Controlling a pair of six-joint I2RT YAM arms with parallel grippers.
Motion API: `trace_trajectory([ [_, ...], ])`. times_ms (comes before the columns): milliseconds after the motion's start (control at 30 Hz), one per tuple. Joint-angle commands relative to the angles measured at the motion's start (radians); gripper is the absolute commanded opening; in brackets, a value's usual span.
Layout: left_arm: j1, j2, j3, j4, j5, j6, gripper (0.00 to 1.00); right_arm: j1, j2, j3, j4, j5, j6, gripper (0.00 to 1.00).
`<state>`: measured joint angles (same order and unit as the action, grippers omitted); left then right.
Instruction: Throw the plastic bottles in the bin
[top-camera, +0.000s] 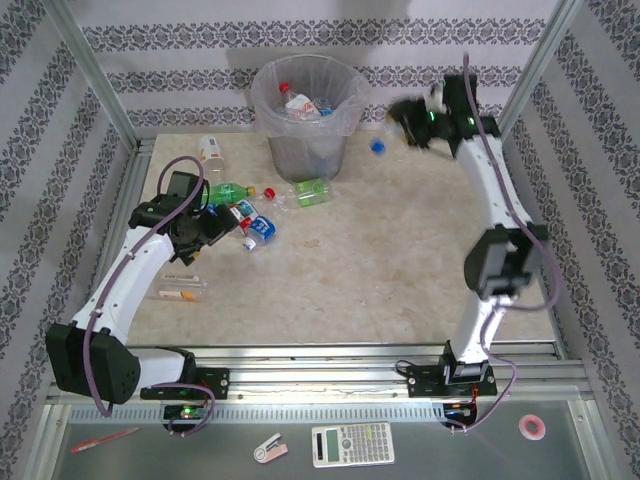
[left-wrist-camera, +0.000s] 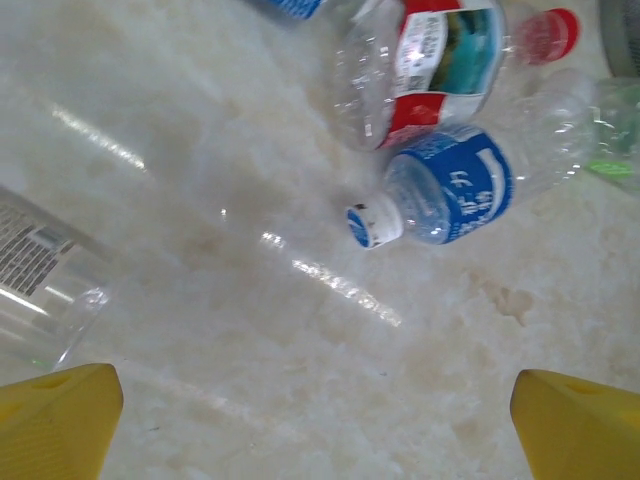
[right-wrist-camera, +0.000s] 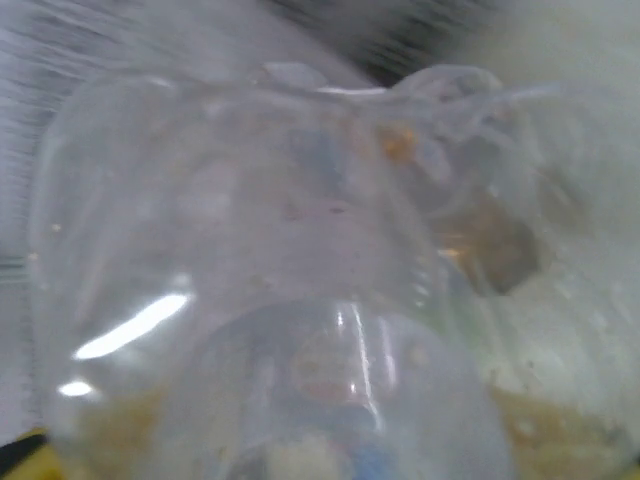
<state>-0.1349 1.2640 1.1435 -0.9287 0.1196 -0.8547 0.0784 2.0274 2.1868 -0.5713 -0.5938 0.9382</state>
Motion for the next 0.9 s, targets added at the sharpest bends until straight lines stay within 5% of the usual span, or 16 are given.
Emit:
trace_trajectory([
  [0, 0.03, -0.06, -0.057, -0.015, 0.029, -0.047, 1.0, 0.063, 0.298, 0.697, -0.042, -0.118, 0.118, 0.71],
  [67, 0.045, -0.099, -0.116, -0.006, 0.062, -0.075, 1.0, 0.054, 0.451, 0.945, -0.088, -0.113, 0.197, 0.82],
  [133, 0.053, -0.141, -0.158, -0.016, 0.074, -0.102, 1.0, 0.041, 0.482, 0.941, -0.082, -0.143, 0.217, 0.87],
  [200, 0.057, -0.182, -0.184, -0.048, 0.062, -0.119, 1.0, 0.042, 0.439, 0.844, -0.079, -0.15, 0.16, 0.96],
  [367, 0.075, -0.25, -0.212, -0.141, 0.045, -0.152, 1.0, 0.027, 0.208, 0.442, 0.12, -0.12, 0.116, 0.98],
  [667, 0.121, -0.308, -0.24, -0.311, -0.042, -0.261, 1.0, 0.03, -0.038, 0.104, 0.0, -0.213, -0.119, 0.98],
  [867, 0.132, -0.291, -0.29, -0.241, -0.04, -0.348, 1.0, 0.038, -0.198, -0.167, -0.002, -0.229, -0.22, 0.98],
])
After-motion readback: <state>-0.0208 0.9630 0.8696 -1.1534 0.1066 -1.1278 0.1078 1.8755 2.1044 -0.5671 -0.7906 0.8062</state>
